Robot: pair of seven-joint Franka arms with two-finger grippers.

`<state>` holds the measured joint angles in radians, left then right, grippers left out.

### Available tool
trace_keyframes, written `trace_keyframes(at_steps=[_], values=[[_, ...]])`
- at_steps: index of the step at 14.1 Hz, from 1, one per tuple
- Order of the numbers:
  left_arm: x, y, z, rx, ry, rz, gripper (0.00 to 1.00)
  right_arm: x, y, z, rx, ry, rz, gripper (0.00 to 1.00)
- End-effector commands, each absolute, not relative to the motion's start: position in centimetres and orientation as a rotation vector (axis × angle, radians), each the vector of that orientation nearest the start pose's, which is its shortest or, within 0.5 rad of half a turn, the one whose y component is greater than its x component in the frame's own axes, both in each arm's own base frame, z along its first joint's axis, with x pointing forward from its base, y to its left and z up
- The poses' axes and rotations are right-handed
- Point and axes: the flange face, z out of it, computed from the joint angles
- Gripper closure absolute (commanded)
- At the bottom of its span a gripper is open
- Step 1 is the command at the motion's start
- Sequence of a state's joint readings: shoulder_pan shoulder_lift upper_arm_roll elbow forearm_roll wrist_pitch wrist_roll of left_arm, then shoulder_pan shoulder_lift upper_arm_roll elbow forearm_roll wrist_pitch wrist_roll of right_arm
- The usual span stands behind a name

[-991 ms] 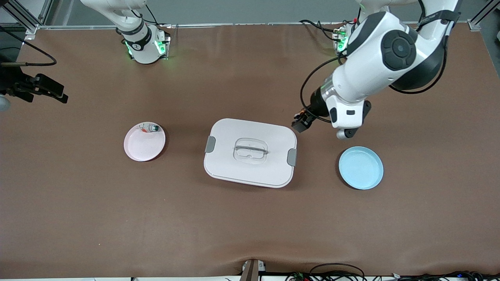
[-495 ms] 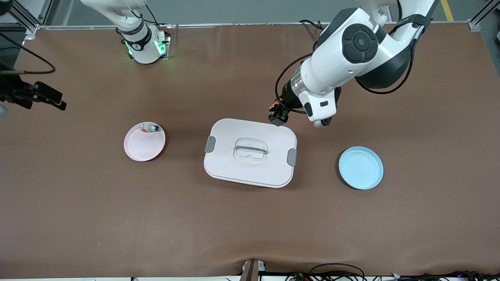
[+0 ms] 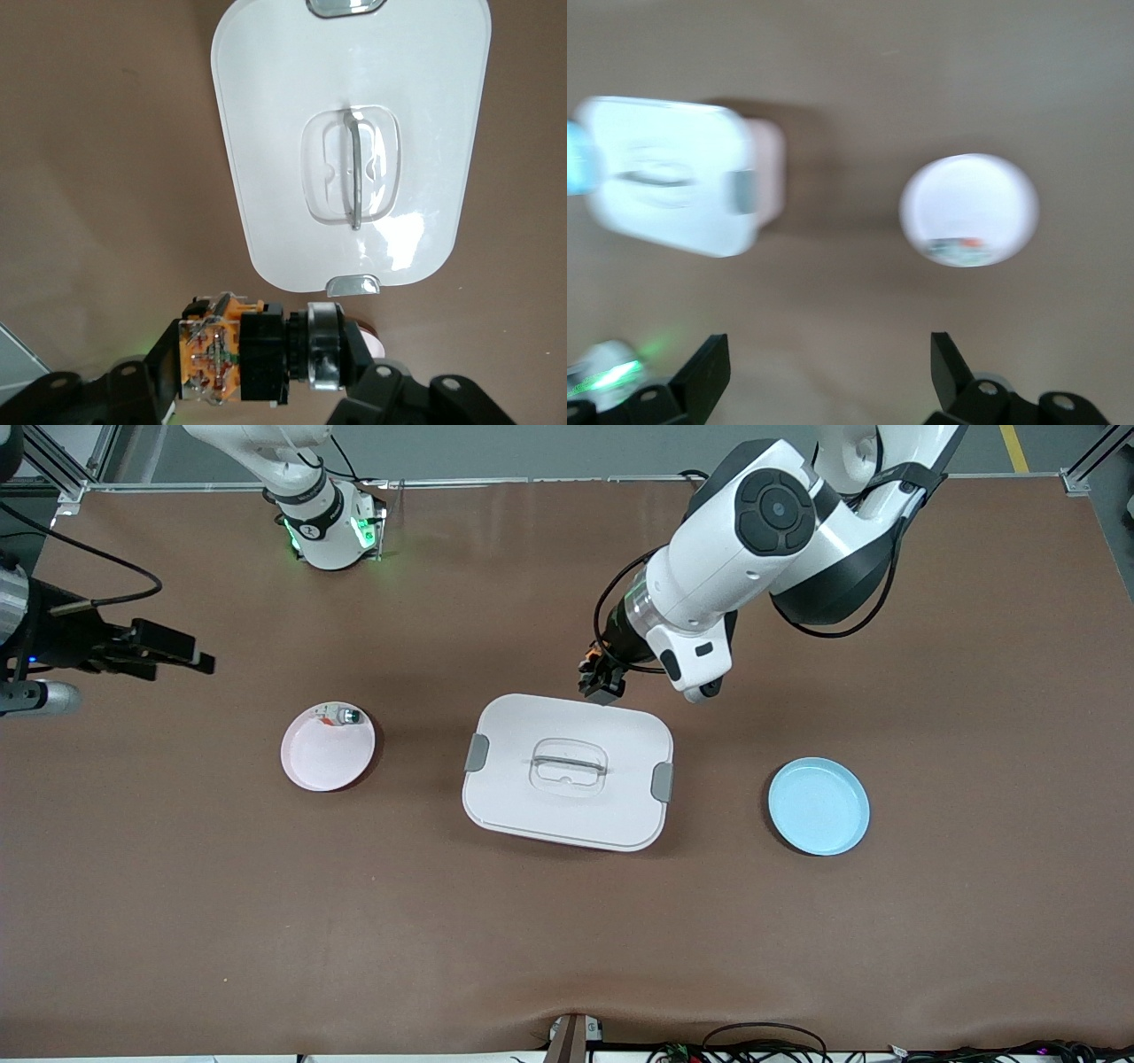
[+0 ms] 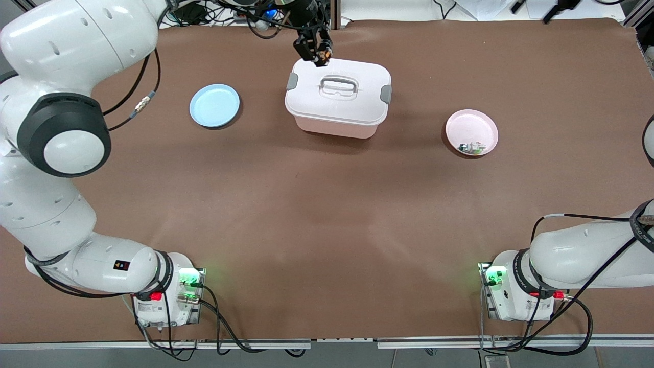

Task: Transfer orange switch to right arm and place
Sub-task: 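Lift the switch with the left gripper and carry it over the box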

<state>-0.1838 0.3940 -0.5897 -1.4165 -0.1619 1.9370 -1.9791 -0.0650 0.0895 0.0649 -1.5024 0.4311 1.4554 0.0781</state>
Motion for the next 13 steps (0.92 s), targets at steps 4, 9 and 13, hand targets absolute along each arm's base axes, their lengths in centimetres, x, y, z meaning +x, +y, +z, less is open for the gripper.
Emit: trace_keyframes(at_steps=[4, 9, 13], values=[[52.5, -45.2, 53.0, -2.595, -2.15, 0.606, 1.0, 54.3, 15.9, 59.2, -2.35, 0.152, 0.117, 0.0], [51.9, -46.5, 52.4, -2.558, -2.182, 0.628, 1.0, 51.3, 24.7, 55.6, -2.255, 0.222, -0.041, 0.0], [51.8, -47.2, 51.8, -2.558, -2.187, 0.639, 1.0, 49.2, 29.2, 53.3, -2.231, 0.242, -0.071, 0.0]])
